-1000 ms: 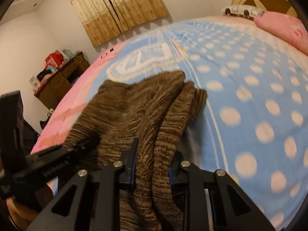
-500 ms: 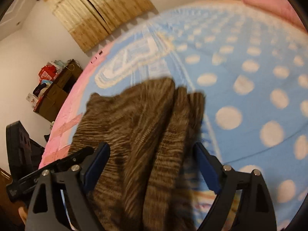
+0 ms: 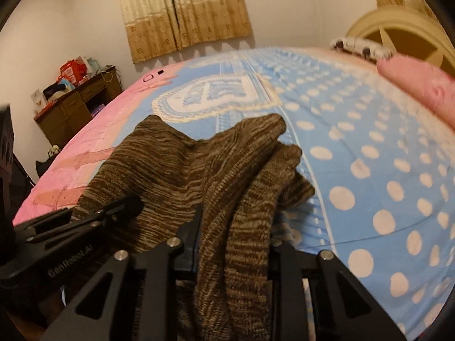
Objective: Fold small clothes
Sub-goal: 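Lift the folded sweater up off the bed with both tools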
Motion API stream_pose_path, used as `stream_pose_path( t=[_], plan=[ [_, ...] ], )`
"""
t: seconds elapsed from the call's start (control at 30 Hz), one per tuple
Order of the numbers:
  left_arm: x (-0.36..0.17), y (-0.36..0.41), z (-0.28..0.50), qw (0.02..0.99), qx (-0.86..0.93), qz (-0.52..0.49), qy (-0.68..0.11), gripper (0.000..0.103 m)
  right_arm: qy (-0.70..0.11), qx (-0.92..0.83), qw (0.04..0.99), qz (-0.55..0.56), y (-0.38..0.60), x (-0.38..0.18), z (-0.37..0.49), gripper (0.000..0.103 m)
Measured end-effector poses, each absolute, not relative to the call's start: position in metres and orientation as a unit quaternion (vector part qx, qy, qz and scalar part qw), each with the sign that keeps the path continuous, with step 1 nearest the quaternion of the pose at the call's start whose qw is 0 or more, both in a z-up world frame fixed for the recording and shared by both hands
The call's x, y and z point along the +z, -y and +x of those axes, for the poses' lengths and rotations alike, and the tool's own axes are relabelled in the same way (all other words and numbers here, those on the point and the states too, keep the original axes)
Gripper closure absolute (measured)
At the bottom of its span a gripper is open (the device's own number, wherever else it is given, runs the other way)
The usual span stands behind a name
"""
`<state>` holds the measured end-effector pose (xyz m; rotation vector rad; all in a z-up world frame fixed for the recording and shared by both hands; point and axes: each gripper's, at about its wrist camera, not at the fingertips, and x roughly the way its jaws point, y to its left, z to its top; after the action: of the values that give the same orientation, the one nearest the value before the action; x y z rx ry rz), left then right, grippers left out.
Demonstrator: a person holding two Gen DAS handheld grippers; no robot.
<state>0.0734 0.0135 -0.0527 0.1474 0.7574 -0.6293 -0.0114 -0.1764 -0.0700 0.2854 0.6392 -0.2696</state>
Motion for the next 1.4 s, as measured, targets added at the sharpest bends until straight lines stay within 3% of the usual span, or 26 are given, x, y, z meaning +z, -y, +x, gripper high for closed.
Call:
stream_pose_path(
  t=[0.37, 1.4],
  plan=[
    [-0.032, -0.077, 0.074, 0.905, -0.249, 0.069, -0.338, 0.078, -0.290, -0.072, 0.948, 0.107, 0.127, -0.044, 0.000, 0.076],
    [-0.031, -0.217, 0.129, 0.937, -0.098, 0.002, -0.335, 0.078, -0.292, 0.091, 0.951, 0.049, -0.006, -0.040, 0.084, 0.076]
  ],
)
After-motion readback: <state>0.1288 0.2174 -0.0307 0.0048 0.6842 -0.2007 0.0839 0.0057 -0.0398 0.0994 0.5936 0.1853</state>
